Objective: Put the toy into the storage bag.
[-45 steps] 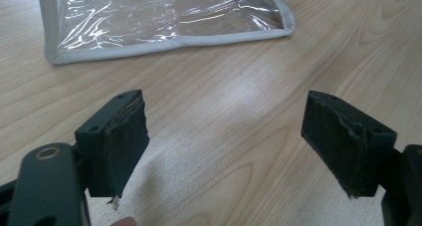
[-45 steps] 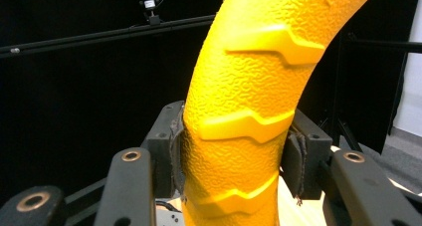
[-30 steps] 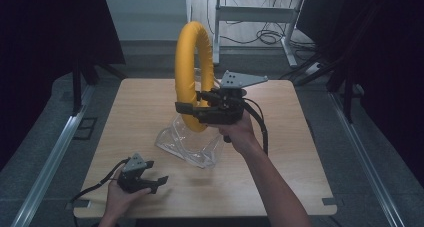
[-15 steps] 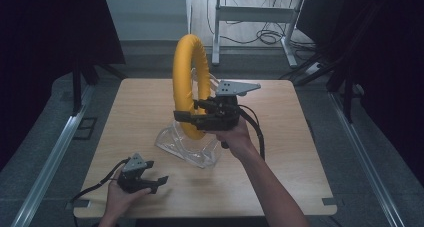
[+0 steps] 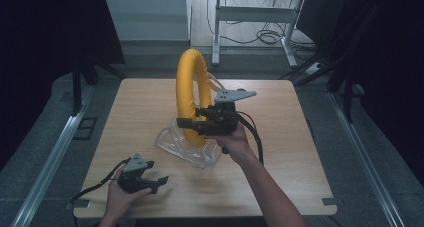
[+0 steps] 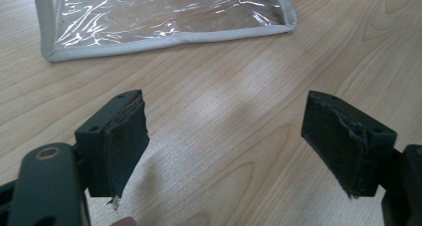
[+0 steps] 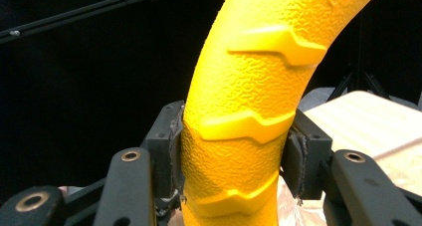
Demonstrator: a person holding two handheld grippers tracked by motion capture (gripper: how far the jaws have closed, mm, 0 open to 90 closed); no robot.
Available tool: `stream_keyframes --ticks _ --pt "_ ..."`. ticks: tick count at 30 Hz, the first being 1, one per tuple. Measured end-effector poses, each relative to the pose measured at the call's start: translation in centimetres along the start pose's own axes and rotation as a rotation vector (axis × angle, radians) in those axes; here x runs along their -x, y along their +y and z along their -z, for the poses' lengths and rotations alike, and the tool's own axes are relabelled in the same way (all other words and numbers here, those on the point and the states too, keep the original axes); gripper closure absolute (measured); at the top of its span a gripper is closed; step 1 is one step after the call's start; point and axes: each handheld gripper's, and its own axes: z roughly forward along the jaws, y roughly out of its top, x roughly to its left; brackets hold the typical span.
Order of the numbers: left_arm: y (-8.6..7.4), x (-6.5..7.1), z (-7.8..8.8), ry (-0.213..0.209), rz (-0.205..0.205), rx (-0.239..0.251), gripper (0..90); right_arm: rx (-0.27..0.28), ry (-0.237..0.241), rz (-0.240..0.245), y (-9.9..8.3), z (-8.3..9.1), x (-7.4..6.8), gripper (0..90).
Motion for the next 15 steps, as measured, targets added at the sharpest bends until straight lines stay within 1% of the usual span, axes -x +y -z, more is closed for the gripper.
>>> stream_keyframes --ticks 3,7,10,14,15 --pt "0.0 0.0 0.0 -0.002 -0.002 -0.002 18.1 -0.005 0.000 -0.019 -0.7 -0.1 0.6 49.5" --pt "0.0 0.0 -0.1 -0.002 -0.003 -0.002 18.1 -0.012 0.003 -0.015 -1.1 -0.1 0.7 49.5" --pt "0.0 0.0 -0.2 -0.002 -0.004 -0.003 18.1 -0.023 0.013 -0.031 -1.7 -0.2 1.0 49.4" --pt "-0.1 0.0 -0.2 -0.003 -0.004 -0.003 18.1 -0.030 0.008 -0.043 -2.3 -0.4 1.4 48.9" --pt "-0.1 0.0 -0.2 -0.003 -0.004 -0.002 18.1 -0.039 -0.005 -0.045 -2.7 -0.4 1.7 48.4"
